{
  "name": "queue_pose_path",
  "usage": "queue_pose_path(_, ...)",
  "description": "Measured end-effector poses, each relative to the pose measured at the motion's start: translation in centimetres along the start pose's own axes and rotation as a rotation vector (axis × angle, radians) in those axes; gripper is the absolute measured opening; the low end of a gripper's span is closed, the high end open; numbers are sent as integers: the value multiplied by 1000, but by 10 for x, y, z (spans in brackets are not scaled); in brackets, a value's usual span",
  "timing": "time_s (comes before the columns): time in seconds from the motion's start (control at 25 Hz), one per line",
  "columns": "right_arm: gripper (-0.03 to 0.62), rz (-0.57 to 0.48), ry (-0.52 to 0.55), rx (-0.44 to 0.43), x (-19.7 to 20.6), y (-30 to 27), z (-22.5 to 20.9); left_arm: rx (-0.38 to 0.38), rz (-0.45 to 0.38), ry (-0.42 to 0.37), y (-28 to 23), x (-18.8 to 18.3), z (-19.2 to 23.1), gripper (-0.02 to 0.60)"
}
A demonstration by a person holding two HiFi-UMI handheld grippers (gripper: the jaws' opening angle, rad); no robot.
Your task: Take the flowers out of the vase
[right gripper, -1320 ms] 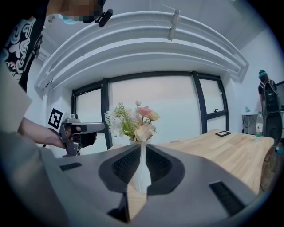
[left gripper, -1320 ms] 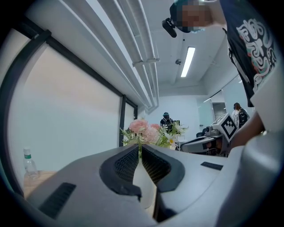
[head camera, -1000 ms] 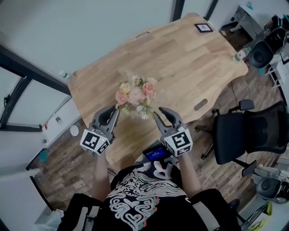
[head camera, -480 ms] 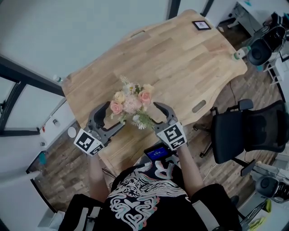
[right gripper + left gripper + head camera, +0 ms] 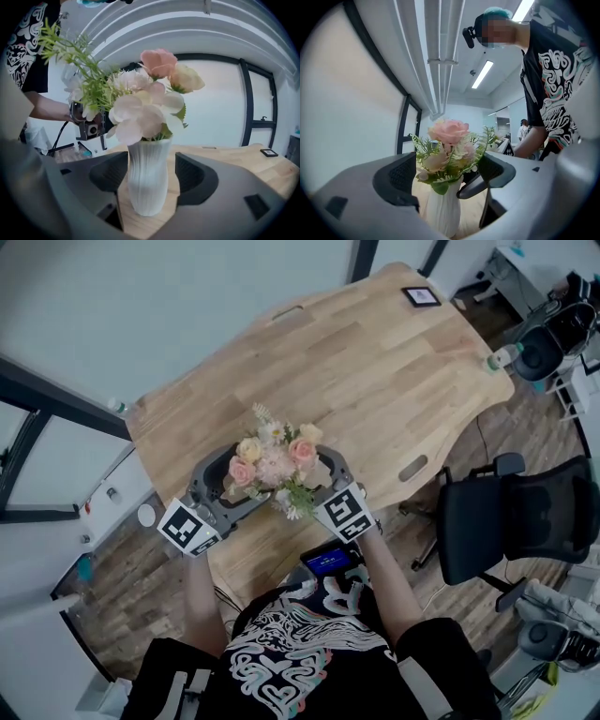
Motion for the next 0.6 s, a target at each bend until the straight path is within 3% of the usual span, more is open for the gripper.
queue_pose_path(0.24,285,27,51,-30,-14,-16,0,28,-17,-11,-13,0,5,388)
queue_pose_path(0.6,285,52,63,-24,-13,-23,2,6,-81,-42,-34,-3,7,387)
Point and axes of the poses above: the fingertips, and each gripper's own axes: y backward along the fingers, z to its left, x out of its underside, the point moved 9 cm from there along y, backward along the fingers, and after that the axes turned 7 degrees about z, right-handed, at the moved point
